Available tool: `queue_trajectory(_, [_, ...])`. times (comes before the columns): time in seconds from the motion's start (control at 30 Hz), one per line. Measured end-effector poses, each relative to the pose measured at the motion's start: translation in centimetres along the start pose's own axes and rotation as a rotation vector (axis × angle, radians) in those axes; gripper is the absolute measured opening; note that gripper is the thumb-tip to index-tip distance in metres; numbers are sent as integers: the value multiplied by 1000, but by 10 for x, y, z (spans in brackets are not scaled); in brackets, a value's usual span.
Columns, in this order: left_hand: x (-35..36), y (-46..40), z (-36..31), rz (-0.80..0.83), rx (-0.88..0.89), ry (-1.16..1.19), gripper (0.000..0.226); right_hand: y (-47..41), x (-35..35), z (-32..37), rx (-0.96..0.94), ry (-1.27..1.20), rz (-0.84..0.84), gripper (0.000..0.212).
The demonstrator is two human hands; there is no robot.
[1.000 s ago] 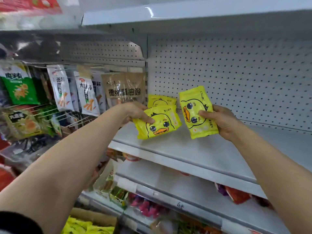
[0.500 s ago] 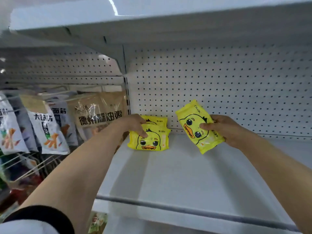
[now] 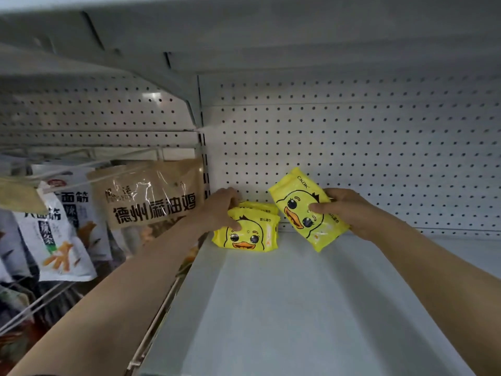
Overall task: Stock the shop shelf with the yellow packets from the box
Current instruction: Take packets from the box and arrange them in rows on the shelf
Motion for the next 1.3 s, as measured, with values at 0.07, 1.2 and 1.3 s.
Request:
queue_trajectory(0.07, [2, -1, 2, -48, 19, -12, 63, -6, 4, 1, -6, 40, 0, 31])
queue_trajectory(1.2, [-8, 34, 11, 43, -29, 75, 43, -26, 132, -4, -303, 1012, 179, 63])
queue_trajectory(1.3, [-7, 32, 8, -12, -14, 35, 43, -24, 132, -10, -313, 1082, 135, 62])
Point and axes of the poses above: each hand's wrist, its own y-axis away from the middle knuckle, its own x-axis out of the palm, z = x × y, the point moved 4 cm from there along -y, towards the middle knuckle, and after that the axes turned 10 degrees about -y, right-handed, at the moved point
